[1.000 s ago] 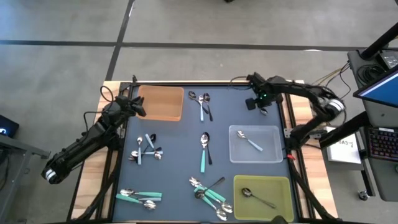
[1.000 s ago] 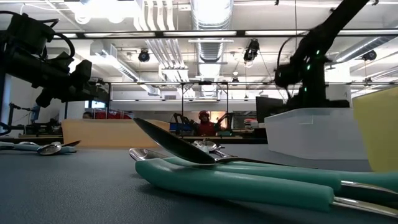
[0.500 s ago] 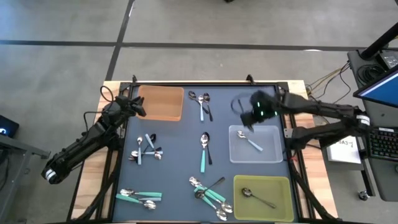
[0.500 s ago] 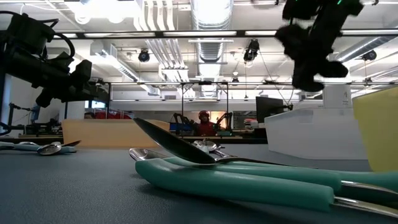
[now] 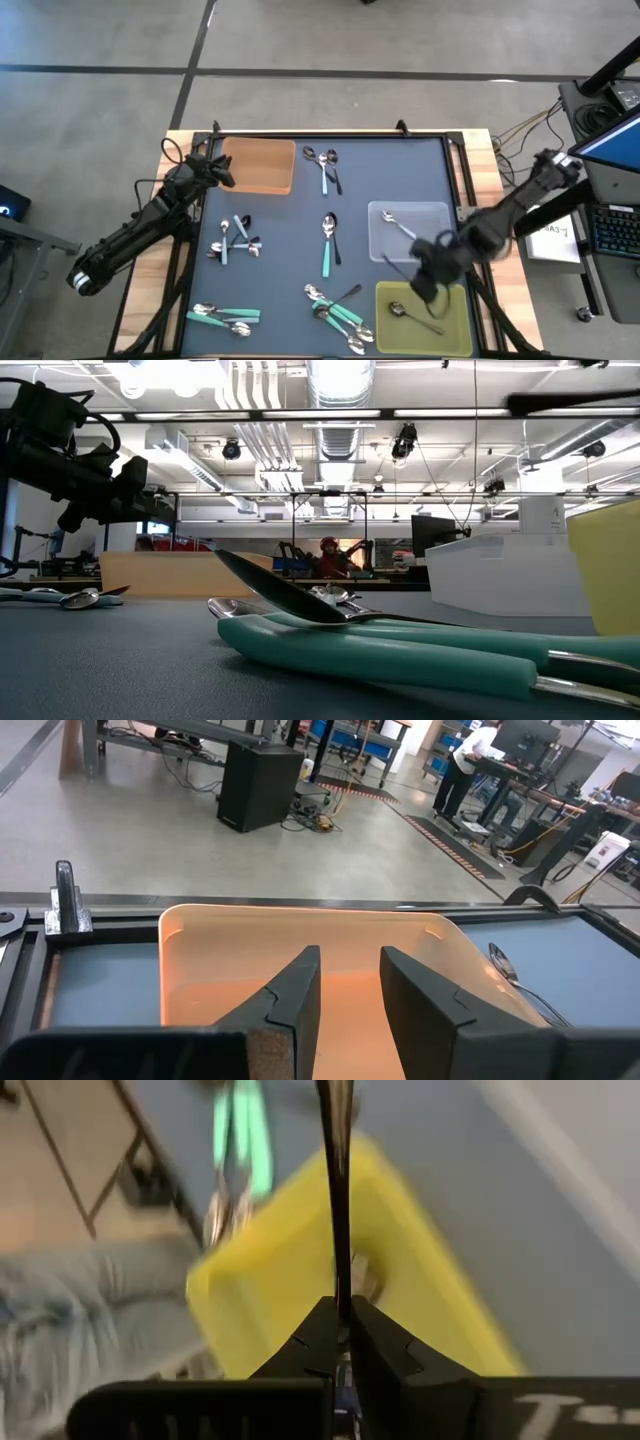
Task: Sort silverware by color (type)
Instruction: Put the black spoon into the yellow bin, then put the white spoon into the transparent bin
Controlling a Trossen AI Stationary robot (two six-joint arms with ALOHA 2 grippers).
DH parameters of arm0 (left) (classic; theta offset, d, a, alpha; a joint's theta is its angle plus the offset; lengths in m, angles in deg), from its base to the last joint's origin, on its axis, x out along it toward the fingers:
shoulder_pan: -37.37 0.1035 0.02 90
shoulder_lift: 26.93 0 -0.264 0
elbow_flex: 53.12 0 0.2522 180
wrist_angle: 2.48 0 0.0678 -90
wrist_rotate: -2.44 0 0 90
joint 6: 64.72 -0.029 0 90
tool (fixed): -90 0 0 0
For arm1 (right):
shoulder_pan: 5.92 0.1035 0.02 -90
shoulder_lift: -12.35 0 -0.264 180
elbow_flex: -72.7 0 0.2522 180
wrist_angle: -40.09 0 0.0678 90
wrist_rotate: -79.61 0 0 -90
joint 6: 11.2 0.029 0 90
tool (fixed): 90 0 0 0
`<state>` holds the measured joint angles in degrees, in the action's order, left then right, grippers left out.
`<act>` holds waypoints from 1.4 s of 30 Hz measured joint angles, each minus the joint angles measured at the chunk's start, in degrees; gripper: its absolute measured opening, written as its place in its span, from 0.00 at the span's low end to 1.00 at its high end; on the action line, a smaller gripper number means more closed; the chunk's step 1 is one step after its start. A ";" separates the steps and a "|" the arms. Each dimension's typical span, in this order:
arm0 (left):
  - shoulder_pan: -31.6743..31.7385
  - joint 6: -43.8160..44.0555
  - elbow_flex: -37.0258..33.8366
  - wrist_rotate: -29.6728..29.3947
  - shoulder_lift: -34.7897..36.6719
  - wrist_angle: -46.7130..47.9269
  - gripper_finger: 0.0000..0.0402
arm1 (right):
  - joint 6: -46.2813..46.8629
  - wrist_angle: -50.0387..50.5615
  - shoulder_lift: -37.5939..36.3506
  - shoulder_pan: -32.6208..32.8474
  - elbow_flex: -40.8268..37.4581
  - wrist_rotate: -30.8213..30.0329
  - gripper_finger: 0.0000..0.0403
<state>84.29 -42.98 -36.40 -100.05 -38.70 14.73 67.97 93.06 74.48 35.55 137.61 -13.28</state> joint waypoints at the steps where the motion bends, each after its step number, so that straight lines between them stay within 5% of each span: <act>1: 0.00 0.00 0.00 0.02 0.00 0.00 0.22 | 1.32 -0.46 1.07 2.30 0.00 -0.56 0.02; 9: 0.00 0.00 0.00 0.00 0.00 0.00 0.22 | 9.47 -0.77 9.29 9.90 0.04 -0.89 0.04; 14: 0.00 0.00 0.00 0.00 0.01 0.00 0.22 | 7.79 -1.10 11.94 9.90 0.04 5.99 0.13; 26: 0.00 0.00 0.00 0.00 0.01 -0.01 0.22 | 9.38 -1.06 9.90 9.79 1.06 10.00 0.25; 32: 0.00 0.00 0.00 0.00 0.00 0.00 0.22 | 7.79 -1.03 9.56 9.79 5.27 0.59 0.21; 42: 0.00 0.00 0.00 0.00 0.00 -0.02 0.22 | -0.70 -0.54 9.57 9.66 11.47 -25.64 0.17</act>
<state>84.29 -42.98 -36.40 -100.05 -38.70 14.71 67.28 92.53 84.05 45.21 149.09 -38.92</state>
